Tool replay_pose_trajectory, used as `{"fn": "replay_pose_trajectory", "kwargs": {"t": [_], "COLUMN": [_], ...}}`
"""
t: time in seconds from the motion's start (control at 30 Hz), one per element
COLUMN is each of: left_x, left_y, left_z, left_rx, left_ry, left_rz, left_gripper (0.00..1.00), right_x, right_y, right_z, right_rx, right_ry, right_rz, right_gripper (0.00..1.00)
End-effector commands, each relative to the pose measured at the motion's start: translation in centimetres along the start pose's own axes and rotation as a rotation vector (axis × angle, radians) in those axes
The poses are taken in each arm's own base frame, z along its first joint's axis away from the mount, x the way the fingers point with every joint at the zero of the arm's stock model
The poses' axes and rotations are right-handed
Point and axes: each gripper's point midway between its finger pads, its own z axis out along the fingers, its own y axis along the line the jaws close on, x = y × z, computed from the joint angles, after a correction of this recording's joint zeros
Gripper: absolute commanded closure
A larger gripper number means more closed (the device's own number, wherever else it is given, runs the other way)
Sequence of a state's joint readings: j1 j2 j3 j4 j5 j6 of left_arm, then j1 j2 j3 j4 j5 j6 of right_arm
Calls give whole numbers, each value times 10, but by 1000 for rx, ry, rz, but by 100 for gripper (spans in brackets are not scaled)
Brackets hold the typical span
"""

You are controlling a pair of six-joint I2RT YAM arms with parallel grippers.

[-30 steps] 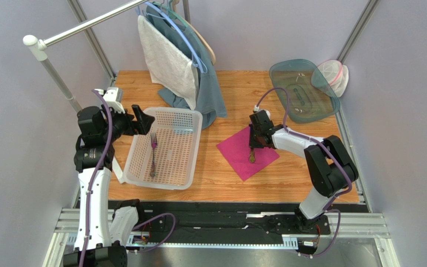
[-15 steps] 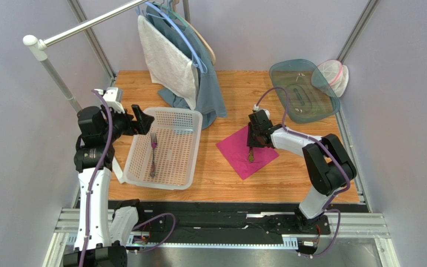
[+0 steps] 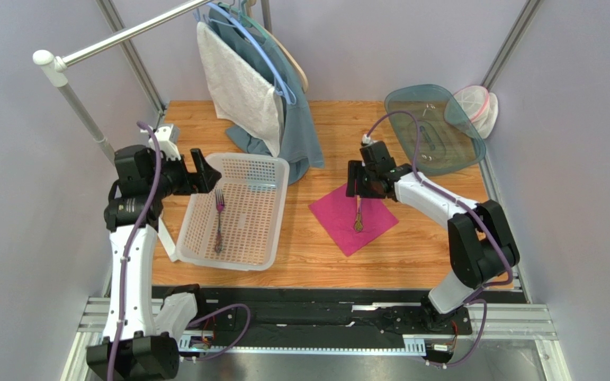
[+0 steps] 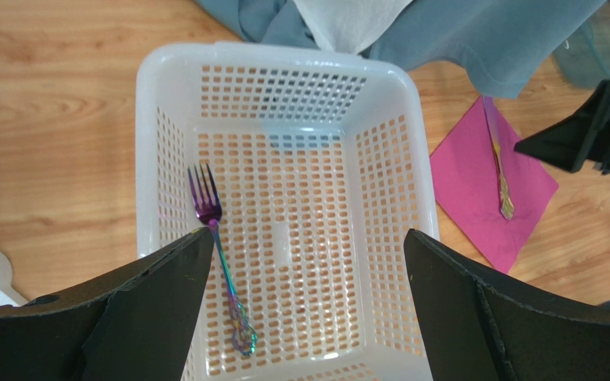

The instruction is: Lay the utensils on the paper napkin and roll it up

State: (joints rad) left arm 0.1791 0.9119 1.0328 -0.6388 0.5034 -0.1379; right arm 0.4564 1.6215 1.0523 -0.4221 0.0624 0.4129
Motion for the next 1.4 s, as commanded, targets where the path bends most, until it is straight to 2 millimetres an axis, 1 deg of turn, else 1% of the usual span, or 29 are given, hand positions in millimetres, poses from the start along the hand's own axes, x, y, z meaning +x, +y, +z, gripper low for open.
{"fn": "replay_pose_trajectory", "kwargs": {"t": [0.0, 0.03, 0.07, 0.1, 0.13, 0.17, 0.2, 0.23, 0.27, 0.3, 0.33, 0.37, 0.43, 0.47, 0.5, 0.53, 0.57, 0.63, 0.67, 0.73, 0.77, 0.87, 0.9, 1.0, 1.07, 1.13, 1.3, 1.33, 1.37], "left_x": [21, 25, 32, 37, 41, 50, 55, 60, 69, 74, 78, 86, 96, 98, 100, 105, 108, 114, 116, 125, 127, 138, 140, 153, 155, 162, 169, 172, 173], "left_y": [4, 6, 11, 15, 18, 25, 28, 29, 32, 34, 36, 42, 47, 50, 51, 47, 50, 47, 51, 53, 59, 66, 68, 76, 80, 84, 91, 84, 83], "left_z": [5, 7, 10, 11, 12, 15, 16, 18, 21, 22, 24, 28, 34, 36, 39, 44, 46, 53, 54, 60, 61, 67, 68, 74, 79, 84, 100, 104, 106], "left_rx": [-19, -25, -42, -57, -74, -103, -112, -114, -123, -132, -139, -160, -177, -185, -189, -179, -198, -201, -231, -253, -288, -333, -343, -361, -370, -378, -390, -369, -362], "left_ry": [166, 189, 236, 260, 285, 335, 361, 383, 419, 437, 450, 477, 523, 533, 547, 568, 578, 598, 603, 629, 638, 678, 684, 718, 713, 742, 769, 778, 782], "left_rz": [-110, -123, -144, -153, -160, -181, -194, -210, -230, -242, -250, -259, -268, -262, -248, -225, -197, -164, -152, -133, -123, -122, -122, -109, -105, -116, -134, -119, -125], "left_gripper": [5, 7, 10, 16, 18, 21, 27, 29, 31, 36, 39, 41, 49, 52, 58, 60, 63, 65, 67, 70, 74, 74, 74, 72, 72, 71, 66, 65, 64], "right_x": [-42, -41, -45, -45, -45, -44, -45, -46, -46, -46, -47, -47, -47, -48, -48, -47, -47, -47, -48, -47, -47, -45, -44, -44, -45, -45, -44, -44, -44], "right_y": [14, 10, 4, 2, -1, -6, -7, -9, -11, -13, -13, -15, -16, -17, -16, -16, -16, -16, -17, -16, -17, -19, -20, -20, -21, -24, -29, -32, -33], "right_z": [-34, -35, -39, -40, -42, -43, -46, -48, -49, -50, -50, -49, -47, -46, -45, -42, -40, -37, -36, -34, -32, -27, -26, -23, -22, -21, -21, -21, -21], "right_rx": [-121, -116, -109, -109, -106, -98, -96, -93, -88, -81, -78, -74, -70, -68, -72, -69, -68, -67, -64, -62, -60, -50, -47, -47, -46, -44, -41, -38, -39], "right_ry": [-66, -57, -68, -69, -73, -73, -86, -92, -96, -102, -106, -108, -101, -99, -97, -88, -84, -73, -71, -63, -59, -45, -39, -31, -28, -24, -16, -16, -14], "right_rz": [-28, -22, -11, -9, -11, -5, -6, -8, -8, -8, -11, -13, -12, -8, -6, -4, -2, -3, -1, 0, 0, -1, 0, 3, 8, 14, 29, 36, 39], "right_gripper": [31, 30, 29, 29, 28, 28, 28, 27, 27, 27, 27, 26, 26, 26, 26, 26, 26, 26, 26, 26, 26, 26, 26, 26, 27, 27, 27, 27, 27]}}
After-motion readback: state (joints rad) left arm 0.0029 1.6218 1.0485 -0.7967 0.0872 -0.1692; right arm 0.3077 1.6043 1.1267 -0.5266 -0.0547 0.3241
